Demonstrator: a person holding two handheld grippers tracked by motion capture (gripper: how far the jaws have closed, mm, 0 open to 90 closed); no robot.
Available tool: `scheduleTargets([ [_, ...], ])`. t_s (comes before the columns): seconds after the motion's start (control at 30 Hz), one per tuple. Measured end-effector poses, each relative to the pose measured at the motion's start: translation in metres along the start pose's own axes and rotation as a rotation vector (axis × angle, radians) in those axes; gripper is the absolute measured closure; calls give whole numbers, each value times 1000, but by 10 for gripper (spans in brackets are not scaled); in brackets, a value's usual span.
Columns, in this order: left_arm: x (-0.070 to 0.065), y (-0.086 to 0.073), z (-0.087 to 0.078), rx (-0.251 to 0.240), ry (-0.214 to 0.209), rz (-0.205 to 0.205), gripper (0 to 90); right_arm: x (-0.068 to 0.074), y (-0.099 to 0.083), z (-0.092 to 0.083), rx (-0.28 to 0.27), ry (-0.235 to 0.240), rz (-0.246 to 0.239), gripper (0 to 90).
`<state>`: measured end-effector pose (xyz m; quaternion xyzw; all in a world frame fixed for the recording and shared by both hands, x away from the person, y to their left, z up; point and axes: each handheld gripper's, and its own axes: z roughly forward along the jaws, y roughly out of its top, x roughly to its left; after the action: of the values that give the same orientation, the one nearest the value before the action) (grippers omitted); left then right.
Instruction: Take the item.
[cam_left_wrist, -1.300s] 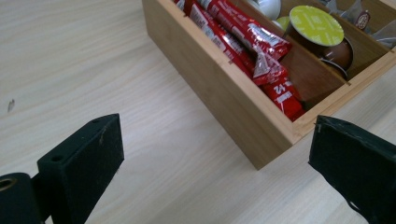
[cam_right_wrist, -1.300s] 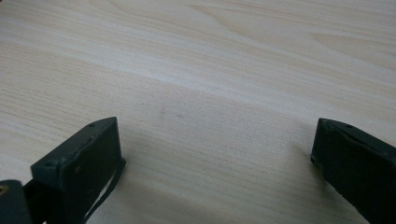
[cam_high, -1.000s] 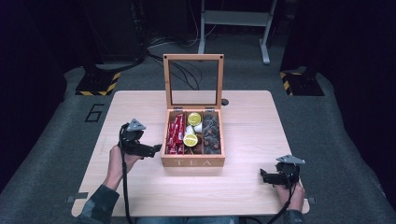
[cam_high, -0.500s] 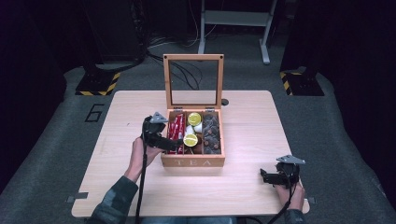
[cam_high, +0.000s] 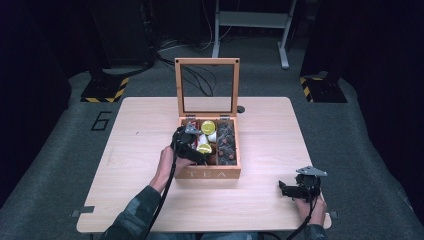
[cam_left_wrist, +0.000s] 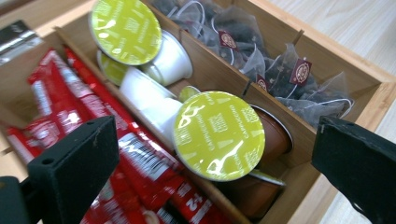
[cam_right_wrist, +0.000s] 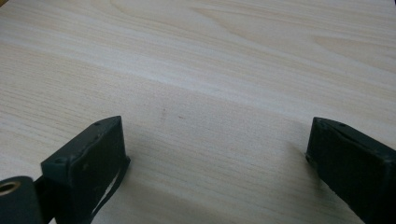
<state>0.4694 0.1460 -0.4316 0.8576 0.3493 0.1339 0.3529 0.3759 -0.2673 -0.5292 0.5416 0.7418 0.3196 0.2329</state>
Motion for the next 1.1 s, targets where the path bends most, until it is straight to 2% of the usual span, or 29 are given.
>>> scheduleTargets([
  [0.1,-4,1,8,18,6,8,28,0,0,0,0,0,0,41],
  [0.17,-3,1,9,11,2,5,60,0,0,0,-2,0,1,45],
  [0.23,-4,1,10,14,-1,5,142,0,0,0,-1,-4,5,49],
  [0.33,-6,3,12,14,3,29,156,0,0,0,-1,-4,7,49],
  [0.57,-10,2,21,14,4,50,193,0,0,0,-1,-4,5,49],
  [0.73,-12,1,26,26,19,65,280,0,0,0,-1,-4,5,49],
  [0.97,-12,-1,28,22,31,67,366,0,0,-1,-2,-6,9,58],
  [1.1,-12,-1,28,16,34,69,370,0,0,-1,-3,-6,8,59],
])
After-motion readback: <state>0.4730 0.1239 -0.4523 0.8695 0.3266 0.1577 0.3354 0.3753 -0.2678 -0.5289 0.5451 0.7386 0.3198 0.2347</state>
